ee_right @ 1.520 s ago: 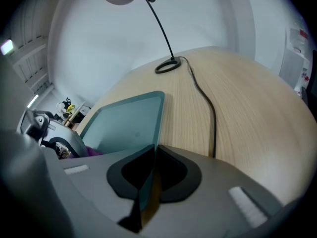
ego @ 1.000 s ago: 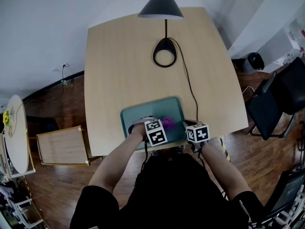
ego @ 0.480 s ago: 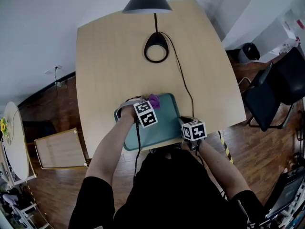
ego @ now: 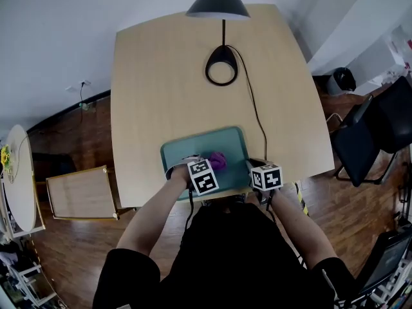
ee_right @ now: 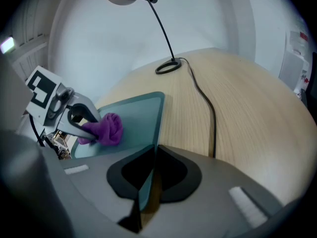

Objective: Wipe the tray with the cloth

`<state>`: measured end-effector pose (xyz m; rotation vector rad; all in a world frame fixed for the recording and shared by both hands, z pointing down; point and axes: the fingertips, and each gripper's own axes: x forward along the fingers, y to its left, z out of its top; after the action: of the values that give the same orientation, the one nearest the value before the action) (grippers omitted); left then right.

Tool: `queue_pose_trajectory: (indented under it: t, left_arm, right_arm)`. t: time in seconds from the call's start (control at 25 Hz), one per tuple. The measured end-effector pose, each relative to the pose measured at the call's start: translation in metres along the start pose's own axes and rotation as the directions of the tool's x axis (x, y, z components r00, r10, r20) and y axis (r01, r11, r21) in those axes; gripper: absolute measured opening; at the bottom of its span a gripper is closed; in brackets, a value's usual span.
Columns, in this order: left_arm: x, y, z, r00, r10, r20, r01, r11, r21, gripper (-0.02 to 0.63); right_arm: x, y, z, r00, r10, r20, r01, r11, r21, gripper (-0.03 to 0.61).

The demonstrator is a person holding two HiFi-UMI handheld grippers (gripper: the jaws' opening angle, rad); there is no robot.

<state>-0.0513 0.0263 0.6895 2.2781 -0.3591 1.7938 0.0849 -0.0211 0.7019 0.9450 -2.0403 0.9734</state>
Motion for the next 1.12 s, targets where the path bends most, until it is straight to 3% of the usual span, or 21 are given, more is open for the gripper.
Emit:
queue_pose_trajectory:
  t: [0.36,0.68,0.8,0.96,1.12]
  left_arm:
    - [0.002,-0.078,-0.003,0.992,-0.111,0.060,0.115,0.992,-0.051,0.110]
    - [0.000,-0.076,-0.006,0.992,-0.120,0.042,0.121,0.993,-0.007,0.110]
    - [-0.012,-0.034,-0.013,0.997,-0.057,0.059,0.061,0.996,-0.065,0.110]
    - [-0.031,0.054,-0.034,0.992,0.119,0.029,-0.114,0.984,-0.137,0.110]
    - [-0.027,0.109,-0.053,0.972,0.231,-0.050,-0.235,0.967,-0.094,0.110]
  right_arm:
    - [0.002,-0.006,0.000,1.000,-0.003,-0.011,0.003,1.000,-0.008,0.025]
    - [0.001,-0.003,0.002,1.000,-0.004,-0.012,0.004,1.000,-0.007,0.025]
    - [0.001,-0.002,0.002,1.000,-0.001,-0.009,0.001,1.000,-0.005,0.025]
    - [0.000,-0.001,0.003,1.000,-0.002,-0.003,0.002,1.000,0.000,0.025]
    - [0.000,-0.001,0.003,1.000,-0.009,-0.004,0.009,1.000,0.001,0.025]
